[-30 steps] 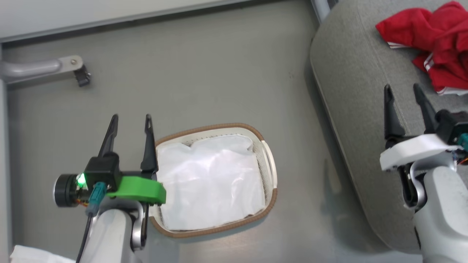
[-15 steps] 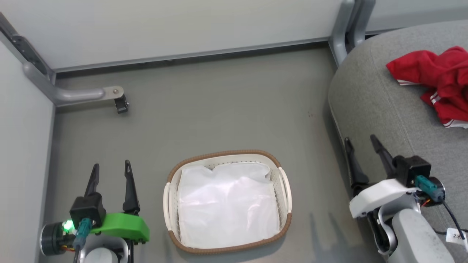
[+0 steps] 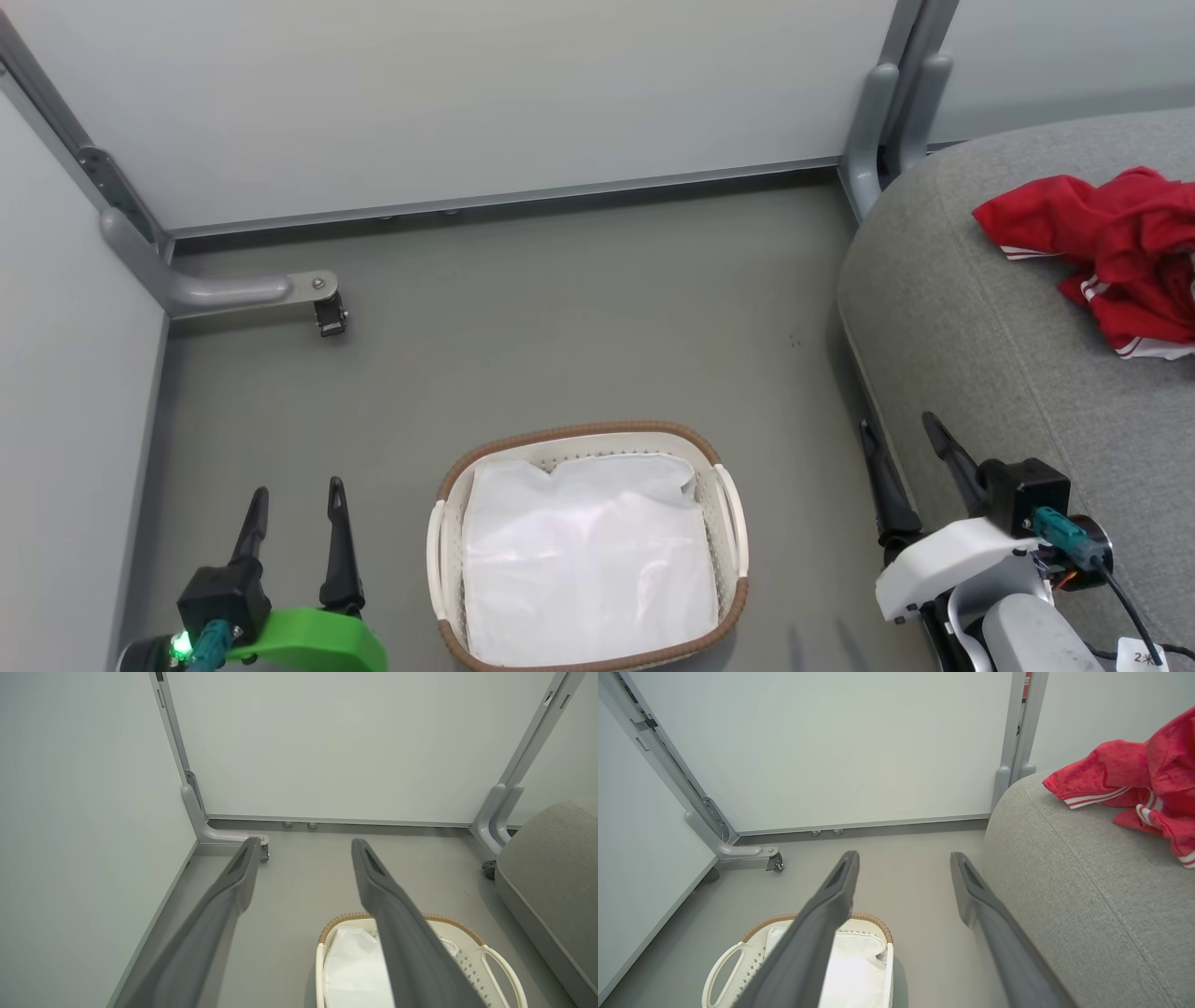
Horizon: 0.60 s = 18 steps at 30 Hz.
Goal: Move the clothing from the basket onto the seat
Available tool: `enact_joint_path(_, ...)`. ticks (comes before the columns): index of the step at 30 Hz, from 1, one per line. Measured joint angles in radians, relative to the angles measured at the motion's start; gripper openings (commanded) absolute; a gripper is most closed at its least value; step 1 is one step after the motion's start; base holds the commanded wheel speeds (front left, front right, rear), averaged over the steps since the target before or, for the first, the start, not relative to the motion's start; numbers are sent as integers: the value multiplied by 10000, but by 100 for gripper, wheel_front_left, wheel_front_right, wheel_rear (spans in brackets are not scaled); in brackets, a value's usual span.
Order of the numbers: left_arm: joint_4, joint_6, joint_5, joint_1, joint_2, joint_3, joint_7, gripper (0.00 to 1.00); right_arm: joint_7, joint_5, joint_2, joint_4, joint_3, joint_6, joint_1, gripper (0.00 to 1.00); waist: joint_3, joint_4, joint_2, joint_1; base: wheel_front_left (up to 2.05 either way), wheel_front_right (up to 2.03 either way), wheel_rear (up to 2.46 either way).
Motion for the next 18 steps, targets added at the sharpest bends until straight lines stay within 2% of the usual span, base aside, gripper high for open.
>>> enact_joint_path(4,6,-107,-217,115,-2,-84,0,100,0,0,35,-8,38,0,30,100,-58,-64,0,0,0,0,0)
enact_joint_path(5,2,-151,-284,120,-2,-94,0,0,0,0,50,-12,42,0,38,0,-64,-75,0,0,0,0,0)
enact_joint_path(10,399,-150,-336,121,-56,-86,38,0,42,52,171,347,40,0,221,0,-73,-75,0,0,0,0,0)
enact_joint_path(18,422,-196,-1768,117,-63,52,466,0,447,1455,188,236,-155,0,242,0,-112,-64,0,0,0,0,0)
